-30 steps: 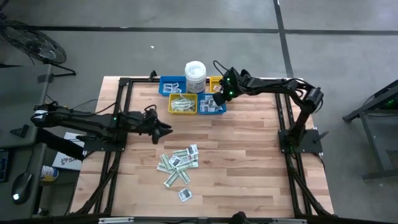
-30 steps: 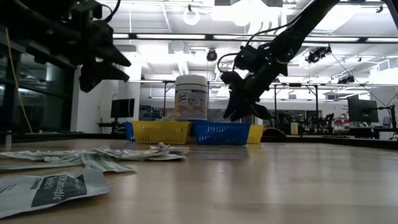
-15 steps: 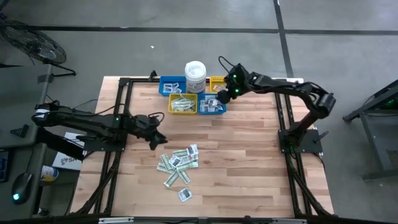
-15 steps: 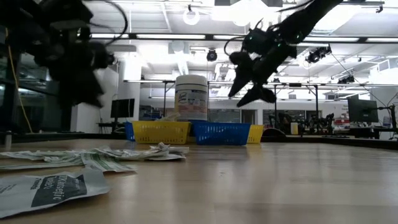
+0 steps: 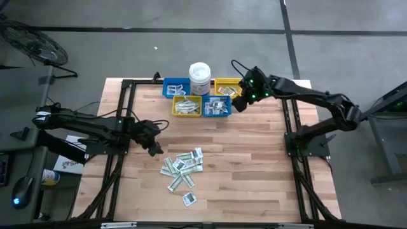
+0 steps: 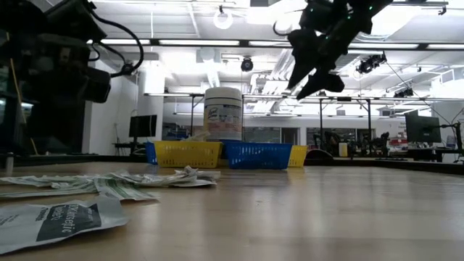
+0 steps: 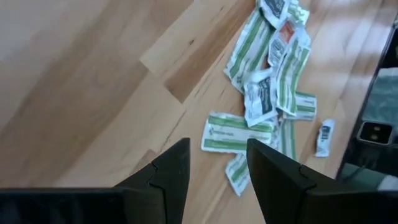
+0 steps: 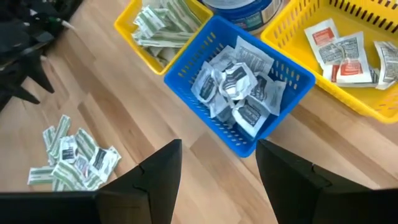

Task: Pick & Place First Aid Supplies
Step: Put the green bandage pad into the left yellow bin

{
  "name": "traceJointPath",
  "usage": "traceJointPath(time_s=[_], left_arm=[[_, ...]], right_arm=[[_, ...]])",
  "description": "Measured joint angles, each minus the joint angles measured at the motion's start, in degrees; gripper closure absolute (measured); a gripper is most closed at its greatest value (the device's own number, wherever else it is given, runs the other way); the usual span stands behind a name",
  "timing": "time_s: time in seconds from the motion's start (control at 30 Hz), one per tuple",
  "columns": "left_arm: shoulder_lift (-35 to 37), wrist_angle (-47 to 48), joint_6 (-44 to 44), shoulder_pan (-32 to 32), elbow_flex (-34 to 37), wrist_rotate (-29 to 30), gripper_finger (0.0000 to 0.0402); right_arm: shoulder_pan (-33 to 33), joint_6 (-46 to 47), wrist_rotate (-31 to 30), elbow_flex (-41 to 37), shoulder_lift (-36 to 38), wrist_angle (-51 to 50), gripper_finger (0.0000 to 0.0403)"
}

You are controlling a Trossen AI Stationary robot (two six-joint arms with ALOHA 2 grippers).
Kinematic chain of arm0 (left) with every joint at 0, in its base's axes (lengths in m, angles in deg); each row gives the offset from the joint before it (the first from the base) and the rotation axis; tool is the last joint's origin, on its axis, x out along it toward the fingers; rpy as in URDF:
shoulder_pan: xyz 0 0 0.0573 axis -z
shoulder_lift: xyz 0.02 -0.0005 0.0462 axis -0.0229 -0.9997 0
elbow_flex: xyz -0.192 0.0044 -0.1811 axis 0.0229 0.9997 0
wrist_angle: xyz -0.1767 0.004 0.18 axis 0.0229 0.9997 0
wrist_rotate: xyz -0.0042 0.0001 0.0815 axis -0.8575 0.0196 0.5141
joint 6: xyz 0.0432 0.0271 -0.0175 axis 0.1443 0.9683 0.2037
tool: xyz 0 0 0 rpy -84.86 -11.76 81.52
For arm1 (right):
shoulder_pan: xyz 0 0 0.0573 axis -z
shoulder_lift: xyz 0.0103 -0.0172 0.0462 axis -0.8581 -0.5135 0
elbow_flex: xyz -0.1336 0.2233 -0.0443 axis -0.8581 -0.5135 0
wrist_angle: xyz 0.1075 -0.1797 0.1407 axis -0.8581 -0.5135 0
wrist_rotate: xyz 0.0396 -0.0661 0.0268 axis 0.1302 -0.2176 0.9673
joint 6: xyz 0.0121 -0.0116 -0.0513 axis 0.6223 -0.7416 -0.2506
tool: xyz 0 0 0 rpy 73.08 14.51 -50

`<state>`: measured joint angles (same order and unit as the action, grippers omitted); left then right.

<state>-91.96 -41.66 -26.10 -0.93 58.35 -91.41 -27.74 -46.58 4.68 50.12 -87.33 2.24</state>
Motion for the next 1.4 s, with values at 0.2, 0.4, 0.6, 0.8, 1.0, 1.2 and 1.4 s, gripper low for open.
traceJointPath(time_s=[0.2,0.4,0.6,0.8,1.0,1.2,1.4], left_arm=[[-2.41,-0.1,-4.56,0.0,0.0,-2.17,0.0243],[-9.44,-1.24,-6.17,0.0,0.0,-5.09,0.0243],[-15.73,-7.19,-6.19,0.0,0.0,-7.15,0.0243],[-21.61,-10.45,-6.19,-0.02,-0.22,-10.1,0.0243],[-24.42,-11.73,-6.17,-0.04,-0.27,-11.56,0.0243],[-24.96,-12.7,-5.91,0.04,-0.17,-10.96,0.0243],[-24.98,-12.63,-4.88,0.22,-0.11,-9.77,0.0243]], right_arm=[[-2.75,1.35,-1.66,0.0,1.31,-0.63,0.0203],[-5.07,2.78,-4.24,0.0,1.31,-0.8,0.0203],[-6.48,3.74,-4.68,0.0,1.29,-1.09,0.0203],[-7.83,4.43,-4.84,0.0,1.29,-1.09,0.0203],[-9.39,5.43,-5.23,0.0,1.29,-1.2,0.0203],[-10.95,5.87,-6.53,0.0,1.29,-1.24,0.0203],[-11.88,6.89,-7.1,0.0,1.27,-1.26,0.0203]])
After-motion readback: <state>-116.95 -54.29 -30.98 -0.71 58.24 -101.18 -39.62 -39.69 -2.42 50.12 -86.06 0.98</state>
